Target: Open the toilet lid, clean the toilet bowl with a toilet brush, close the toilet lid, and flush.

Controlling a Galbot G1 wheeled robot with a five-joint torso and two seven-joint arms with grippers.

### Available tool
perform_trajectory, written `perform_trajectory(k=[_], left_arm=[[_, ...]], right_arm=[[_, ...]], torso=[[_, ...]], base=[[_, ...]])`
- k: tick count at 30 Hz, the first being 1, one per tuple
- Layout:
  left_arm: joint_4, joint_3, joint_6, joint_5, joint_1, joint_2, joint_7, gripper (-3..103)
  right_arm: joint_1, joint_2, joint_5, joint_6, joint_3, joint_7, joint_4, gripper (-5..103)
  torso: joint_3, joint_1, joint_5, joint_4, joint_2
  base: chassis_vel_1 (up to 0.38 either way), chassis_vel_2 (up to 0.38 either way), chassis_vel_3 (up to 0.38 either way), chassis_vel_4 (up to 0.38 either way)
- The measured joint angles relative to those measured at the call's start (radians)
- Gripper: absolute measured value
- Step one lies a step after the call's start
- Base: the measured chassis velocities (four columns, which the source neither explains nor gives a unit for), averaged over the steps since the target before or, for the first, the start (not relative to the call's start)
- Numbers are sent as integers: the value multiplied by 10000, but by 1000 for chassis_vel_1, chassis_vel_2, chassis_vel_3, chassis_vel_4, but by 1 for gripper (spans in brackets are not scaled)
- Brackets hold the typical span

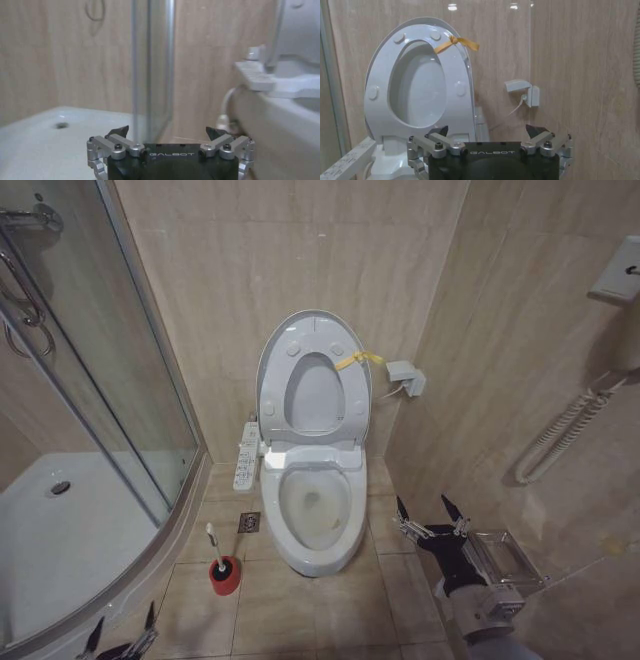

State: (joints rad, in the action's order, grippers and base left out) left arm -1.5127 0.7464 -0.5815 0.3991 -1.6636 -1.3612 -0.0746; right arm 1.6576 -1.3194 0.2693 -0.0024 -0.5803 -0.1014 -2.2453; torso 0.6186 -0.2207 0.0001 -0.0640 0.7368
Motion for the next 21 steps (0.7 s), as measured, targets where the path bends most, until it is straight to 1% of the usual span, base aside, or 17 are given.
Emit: perform_trajectory(k=[1,2,3,4,5,6,7,8,9,10,11,12,14,16,17,19,21], left_arm=[[0,0,0,0,0,0,0,100],[-196,-149,147,-2,4,-52,-48,100],[-474,-406,436,-4,76,-136,-138,100],[-668,-665,605,-107,233,-253,-310,100],[-772,-817,676,-293,361,-325,-460,100],[-926,-1003,738,-672,525,-390,-664,100],[-926,-1003,738,-672,525,-390,-664,100],[-1101,-1137,793,-1071,616,-423,-786,100],[-1101,-1137,793,-1071,616,-423,-786,100],[-1316,-1160,833,-1330,587,-453,-836,100],[-1456,-1092,844,-1367,491,-464,-837,100],[-1570,-969,849,-1333,378,-449,-811,100],[-1647,-837,841,-1244,260,-400,-773,100],[-1815,-487,776,-829,-128,-257,-677,100],[-1815,-487,776,-829,-128,-257,-677,100],[-1865,-199,642,-317,-533,-142,-608,100],[-1591,-30,450,-123,-652,-108,-589,100]], right_arm=[[0,0,0,0,0,0,0,100],[0,0,1,0,0,0,0,100],[0,-1,0,0,0,0,0,100],[-1,0,1,0,1,0,0,100],[0,0,1,0,1,0,-1,100],[1,0,1,0,0,0,0,100],[1,0,1,0,0,0,0,100],[0,0,0,0,1,0,0,100],[0,0,0,0,1,0,0,100],[1,0,0,0,0,0,0,100],[0,-1,1,0,0,0,0,100],[0,-1,0,0,0,0,0,100],[0,0,1,0,0,0,0,100],[0,0,0,0,0,0,0,100],[0,0,0,0,0,0,0,100],[0,-1,0,0,0,0,0,100],[0,-1,0,0,1,0,0,100]], torso=[[0,0,0,0,0],[0,0,-7,1,0],[0,0,3,3,0],[0,0,4,5,0],[0,0,-6,2,0],[0,0,-8,-4,0],[0,0,-8,-4,0],[0,0,0,-5,-1],[0,0,0,-5,-1],[0,-1,-2,-5,0],[1,-1,-3,-5,-1],[1,-1,-1,2,0],[0,-1,3,4,-1],[0,0,-3,3,0],[0,0,-3,3,0],[0,0,0,4,0],[0,0,0,4,0]], base=[[0,0,0,0],[0,0,0,0],[0,0,0,0],[0,0,0,0],[0,0,0,0],[0,0,0,0],[0,0,0,0],[0,0,0,0],[0,0,0,0],[0,0,0,0],[0,0,0,0],[0,0,0,0],[0,0,0,0],[0,0,0,0],[0,0,0,0],[0,0,0,0],[0,0,0,0]])
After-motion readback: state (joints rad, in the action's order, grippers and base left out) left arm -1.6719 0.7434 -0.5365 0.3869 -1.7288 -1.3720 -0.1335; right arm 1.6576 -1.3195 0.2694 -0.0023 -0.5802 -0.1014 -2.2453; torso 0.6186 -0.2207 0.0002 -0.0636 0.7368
